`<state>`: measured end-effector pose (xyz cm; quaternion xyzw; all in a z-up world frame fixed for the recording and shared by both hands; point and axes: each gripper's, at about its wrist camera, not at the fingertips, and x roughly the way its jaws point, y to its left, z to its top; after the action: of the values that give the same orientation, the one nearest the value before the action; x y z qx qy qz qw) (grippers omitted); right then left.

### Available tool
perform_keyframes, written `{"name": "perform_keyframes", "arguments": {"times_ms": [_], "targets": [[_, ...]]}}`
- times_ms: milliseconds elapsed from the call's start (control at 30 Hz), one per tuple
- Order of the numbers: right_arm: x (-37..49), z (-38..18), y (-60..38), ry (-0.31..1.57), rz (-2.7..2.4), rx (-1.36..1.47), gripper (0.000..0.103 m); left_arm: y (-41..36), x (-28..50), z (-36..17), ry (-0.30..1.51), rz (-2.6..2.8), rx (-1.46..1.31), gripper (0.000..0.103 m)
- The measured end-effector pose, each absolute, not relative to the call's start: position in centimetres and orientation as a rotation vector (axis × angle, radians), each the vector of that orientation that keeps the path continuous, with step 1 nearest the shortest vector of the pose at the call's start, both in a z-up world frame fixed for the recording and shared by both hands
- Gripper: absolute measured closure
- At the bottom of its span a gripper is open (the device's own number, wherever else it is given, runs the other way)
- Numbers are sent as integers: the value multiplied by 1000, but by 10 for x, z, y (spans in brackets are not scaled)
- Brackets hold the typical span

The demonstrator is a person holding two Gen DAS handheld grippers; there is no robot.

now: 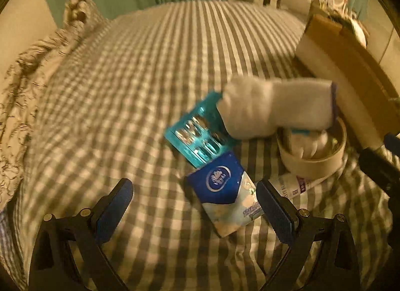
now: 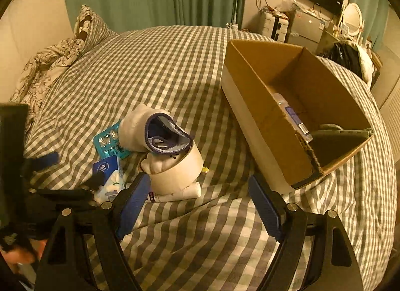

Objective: Organize objects
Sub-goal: 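Grasp the blue Vinda tissue pack with the left tool, then grasp the white sock with the right tool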

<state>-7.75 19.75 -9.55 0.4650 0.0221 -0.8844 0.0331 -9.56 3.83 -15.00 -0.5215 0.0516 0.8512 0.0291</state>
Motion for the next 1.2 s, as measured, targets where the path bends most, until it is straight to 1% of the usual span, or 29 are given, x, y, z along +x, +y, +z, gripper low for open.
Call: {"name": "perform_keyframes", "arguments": {"times_ms": [133,200,233,267,300,333,367,467,567,633,800,833,867,900,967,1000,1033,1067,1200], "targets": [[-83,-98,196,53,-2704,1448,22,43,-106,-168,125,2554,-1694,2],[-84,-99,197,44,-2705,1441,22,41,-110,-176,91,2521,-1732,4],[-85,-99,195,42,-2706,1439,22,41,-111,-179,69,2509,-1742,8],[-86,-99,195,39,-2705,1436,22,40,-110,-179,49,2499,-1734,17],[-87,-99,194,36,-2703,1433,22,41,-109,-178,44,2492,-1723,22],[-88,-99,194,35,-2700,1431,22,43,-108,-177,38,2478,-1711,37],[-89,-99,192,36,-2696,1428,22,44,-106,-177,37,2464,-1700,40],[-95,-99,185,52,-2686,1409,22,42,-98,-167,21,2501,-1645,44],[-99,-96,180,70,-2670,1373,22,29,-91,-150,-62,2544,-1586,44],[-103,-95,174,88,-2665,1354,22,20,-92,-140,-83,2569,-1562,45],[-123,-104,155,165,-2607,1363,22,1,-97,-123,-71,2657,-1522,45],[-126,-107,151,183,-2595,1374,25,-3,-98,-122,-70,2667,-1520,45],[-130,-111,148,198,-2581,1388,31,-5,-96,-120,-72,2672,-1524,45],[-133,-113,146,206,-2571,1402,36,-8,-94,-120,-78,2673,-1529,45],[-137,-119,144,219,-2558,1426,53,-12,-95,-123,-86,2669,-1540,45],[-138,-120,144,224,-2555,1432,59,-12,-90,-123,-86,2667,-1542,45],[-138,-121,144,230,-2560,1433,71,-11,-89,-124,-84,2666,-1542,44],[-137,-121,144,228,-2559,1428,80,-10,-86,-122,-78,2665,-1537,44],[-125,-110,144,224,-2591,1365,90,-5,-83,-114,-62,2673,-1510,44]]}}
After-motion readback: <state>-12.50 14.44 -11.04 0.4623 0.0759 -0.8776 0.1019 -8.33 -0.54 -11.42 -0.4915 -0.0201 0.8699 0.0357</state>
